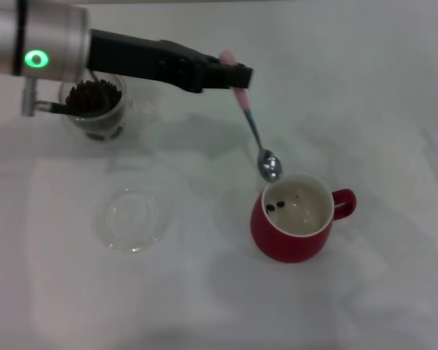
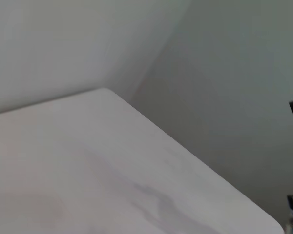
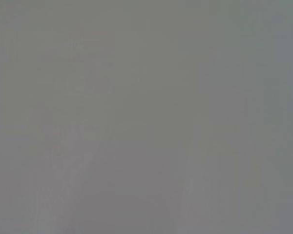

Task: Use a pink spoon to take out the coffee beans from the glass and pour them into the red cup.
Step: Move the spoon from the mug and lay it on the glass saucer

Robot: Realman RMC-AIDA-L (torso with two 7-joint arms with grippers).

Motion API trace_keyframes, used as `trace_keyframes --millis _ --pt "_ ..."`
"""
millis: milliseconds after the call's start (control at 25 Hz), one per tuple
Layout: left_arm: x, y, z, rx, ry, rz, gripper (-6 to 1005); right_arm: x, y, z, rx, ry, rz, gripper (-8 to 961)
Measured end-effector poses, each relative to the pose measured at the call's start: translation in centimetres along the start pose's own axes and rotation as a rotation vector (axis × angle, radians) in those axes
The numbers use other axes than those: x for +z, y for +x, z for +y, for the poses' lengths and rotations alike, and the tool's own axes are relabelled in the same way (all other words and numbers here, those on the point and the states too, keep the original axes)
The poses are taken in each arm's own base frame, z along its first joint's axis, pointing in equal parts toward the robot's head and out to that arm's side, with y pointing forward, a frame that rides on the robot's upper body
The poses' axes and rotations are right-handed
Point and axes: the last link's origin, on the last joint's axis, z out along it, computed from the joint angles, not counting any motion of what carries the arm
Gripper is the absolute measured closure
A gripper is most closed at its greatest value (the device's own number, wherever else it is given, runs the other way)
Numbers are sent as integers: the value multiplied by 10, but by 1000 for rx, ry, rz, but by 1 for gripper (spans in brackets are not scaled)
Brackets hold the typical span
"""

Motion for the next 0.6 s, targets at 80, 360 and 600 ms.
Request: trace_keyframes --millis 80,360,600 --pt "-10 -6 -2 -16 19 20 871 0 0 0 -1 2 -2 415" --pt "-52 -40 -18 -118 115 106 872 -1 -1 -4 -10 24 -7 416" --pt "-90 -79 -31 -225 211 187 872 -2 -3 -7 -18 49 -11 416"
